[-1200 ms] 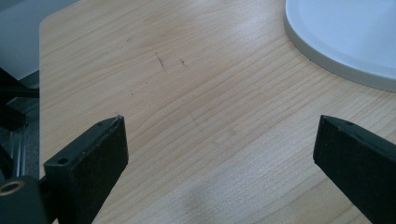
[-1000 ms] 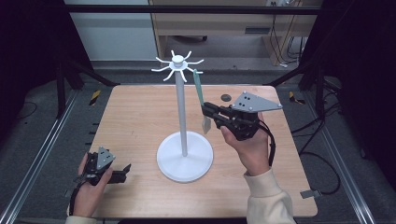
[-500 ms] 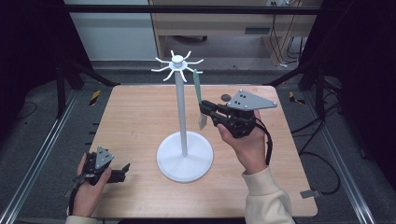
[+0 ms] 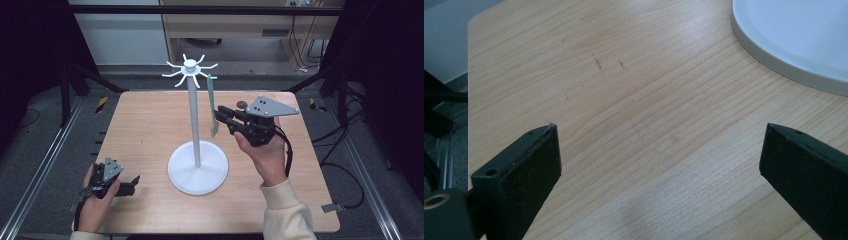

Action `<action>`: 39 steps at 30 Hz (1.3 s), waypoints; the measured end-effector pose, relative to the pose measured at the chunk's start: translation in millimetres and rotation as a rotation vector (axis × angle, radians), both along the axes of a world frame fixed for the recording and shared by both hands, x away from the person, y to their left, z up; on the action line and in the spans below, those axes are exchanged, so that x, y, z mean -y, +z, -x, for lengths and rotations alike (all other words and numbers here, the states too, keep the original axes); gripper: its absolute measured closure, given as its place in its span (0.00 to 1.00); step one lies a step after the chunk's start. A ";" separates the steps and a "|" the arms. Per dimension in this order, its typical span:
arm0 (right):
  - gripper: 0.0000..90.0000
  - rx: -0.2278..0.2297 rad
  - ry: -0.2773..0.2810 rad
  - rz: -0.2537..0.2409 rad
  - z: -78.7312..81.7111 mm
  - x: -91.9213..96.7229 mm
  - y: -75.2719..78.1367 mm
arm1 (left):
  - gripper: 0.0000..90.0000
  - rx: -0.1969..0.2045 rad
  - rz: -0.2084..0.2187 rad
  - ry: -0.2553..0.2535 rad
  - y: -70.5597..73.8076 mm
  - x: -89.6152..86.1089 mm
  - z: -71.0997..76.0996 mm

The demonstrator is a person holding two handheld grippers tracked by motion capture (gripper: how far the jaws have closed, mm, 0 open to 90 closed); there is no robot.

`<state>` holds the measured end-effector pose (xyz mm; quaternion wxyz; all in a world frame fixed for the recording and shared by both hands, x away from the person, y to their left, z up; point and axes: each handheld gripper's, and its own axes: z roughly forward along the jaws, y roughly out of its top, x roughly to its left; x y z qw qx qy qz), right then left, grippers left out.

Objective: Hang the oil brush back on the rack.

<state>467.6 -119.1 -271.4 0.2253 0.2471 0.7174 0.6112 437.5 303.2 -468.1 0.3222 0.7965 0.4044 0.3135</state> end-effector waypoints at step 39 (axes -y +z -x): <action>0.11 -0.184 -0.543 0.211 -29.7 89.1 -88.7 | 0.03 0.015 0.026 0.022 3.0 -4.5 1.9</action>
